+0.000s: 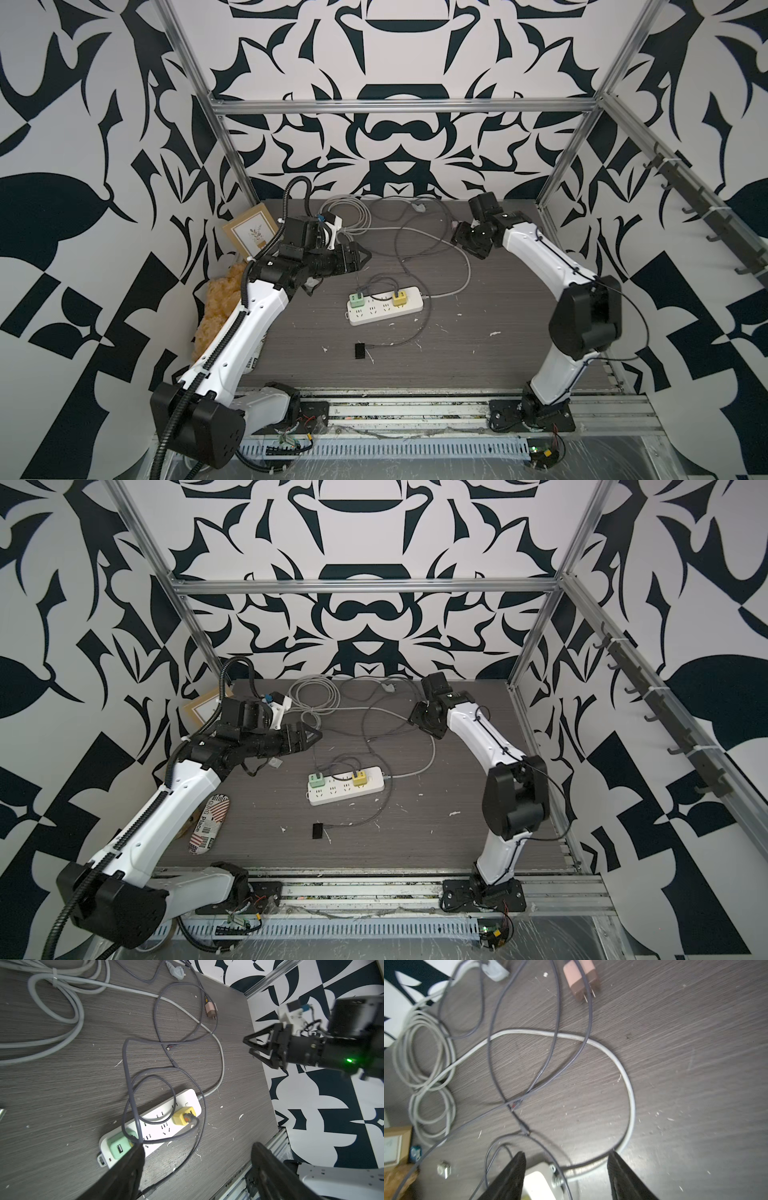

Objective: Charge mp3
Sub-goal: Adjust the charging cable at the center of the board, then pick up the charging cable from the center of the board.

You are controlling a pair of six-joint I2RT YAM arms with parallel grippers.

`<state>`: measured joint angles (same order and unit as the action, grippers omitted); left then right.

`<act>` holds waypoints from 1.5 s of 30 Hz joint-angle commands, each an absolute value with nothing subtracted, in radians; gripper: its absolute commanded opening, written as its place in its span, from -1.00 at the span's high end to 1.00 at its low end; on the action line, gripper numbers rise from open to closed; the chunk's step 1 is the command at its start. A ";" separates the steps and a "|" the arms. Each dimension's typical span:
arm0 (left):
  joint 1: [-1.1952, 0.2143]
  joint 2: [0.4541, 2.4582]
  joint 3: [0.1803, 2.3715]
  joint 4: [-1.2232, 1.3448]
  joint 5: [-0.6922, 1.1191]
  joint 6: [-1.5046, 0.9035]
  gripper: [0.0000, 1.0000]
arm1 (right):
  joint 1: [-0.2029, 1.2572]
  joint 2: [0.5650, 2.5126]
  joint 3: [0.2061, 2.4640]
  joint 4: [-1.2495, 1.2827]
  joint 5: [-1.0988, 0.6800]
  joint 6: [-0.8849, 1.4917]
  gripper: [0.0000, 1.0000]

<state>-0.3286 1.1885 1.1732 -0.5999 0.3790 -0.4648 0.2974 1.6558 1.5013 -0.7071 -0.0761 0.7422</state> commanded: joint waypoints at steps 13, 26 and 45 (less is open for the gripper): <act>-0.309 1.171 1.141 -0.661 0.335 -0.462 -0.67 | 0.576 2.036 1.773 -0.799 -0.132 0.586 0.40; -0.269 1.141 1.117 -0.668 0.343 -0.456 -0.66 | 0.589 2.337 2.114 -0.946 -0.024 0.477 0.36; -0.218 1.127 1.106 -0.680 0.373 -0.436 -0.65 | 0.607 2.527 2.288 -1.026 0.038 0.431 0.60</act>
